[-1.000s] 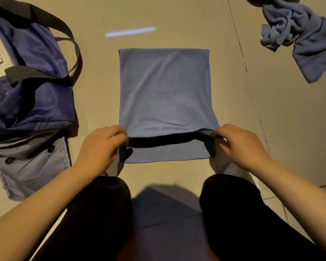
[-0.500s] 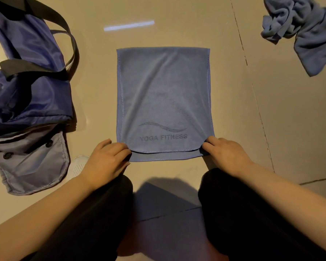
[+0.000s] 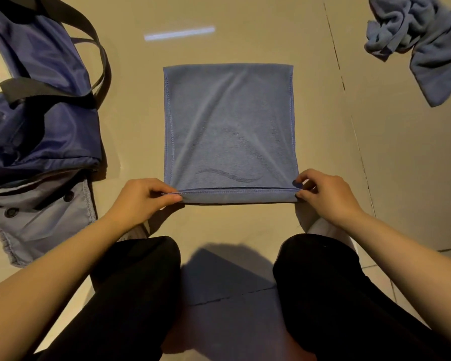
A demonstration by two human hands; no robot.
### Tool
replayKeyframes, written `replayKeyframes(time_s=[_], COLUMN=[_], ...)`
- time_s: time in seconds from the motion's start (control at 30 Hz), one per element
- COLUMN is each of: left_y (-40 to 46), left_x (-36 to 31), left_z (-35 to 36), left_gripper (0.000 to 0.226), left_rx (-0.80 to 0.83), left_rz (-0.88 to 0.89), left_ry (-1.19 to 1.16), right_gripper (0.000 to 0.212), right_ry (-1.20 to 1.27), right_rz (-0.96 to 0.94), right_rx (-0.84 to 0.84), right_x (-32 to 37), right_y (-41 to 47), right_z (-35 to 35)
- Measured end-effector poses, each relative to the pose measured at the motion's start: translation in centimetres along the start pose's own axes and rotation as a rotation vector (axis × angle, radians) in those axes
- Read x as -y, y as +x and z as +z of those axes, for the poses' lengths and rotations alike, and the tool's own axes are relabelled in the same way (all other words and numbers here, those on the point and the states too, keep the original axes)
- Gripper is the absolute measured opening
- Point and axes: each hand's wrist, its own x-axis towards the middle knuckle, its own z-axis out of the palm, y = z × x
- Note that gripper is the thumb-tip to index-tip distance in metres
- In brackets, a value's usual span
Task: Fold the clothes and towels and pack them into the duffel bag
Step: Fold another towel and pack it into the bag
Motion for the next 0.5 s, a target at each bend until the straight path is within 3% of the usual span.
replayKeyframes(time_s=[0.17,0.3,0.5], left_y=[0.3,0.6,1.0], left_x=[-0.3,-0.2,-1.2], left_z=[-0.3,-0.7,-1.4], left_gripper=[0.008,0.006,0.025], left_rx=[-0.008,-0.003,-0.092], left_rz=[-0.067,-0.014,0.073], left_ry=[-0.071,-0.012,0.045], right_gripper=[0.009,0.008,0.013], right_ry=[-0.011,0.026,0.153], right_rz=[0.009,0.032,0.067], right_rx=[0.023,0.035,-0.008], right_x=[0.0,0.0,0.9], right_y=[0.7,0.7,0.9], right_z=[-0.4,-0.4,-1.6])
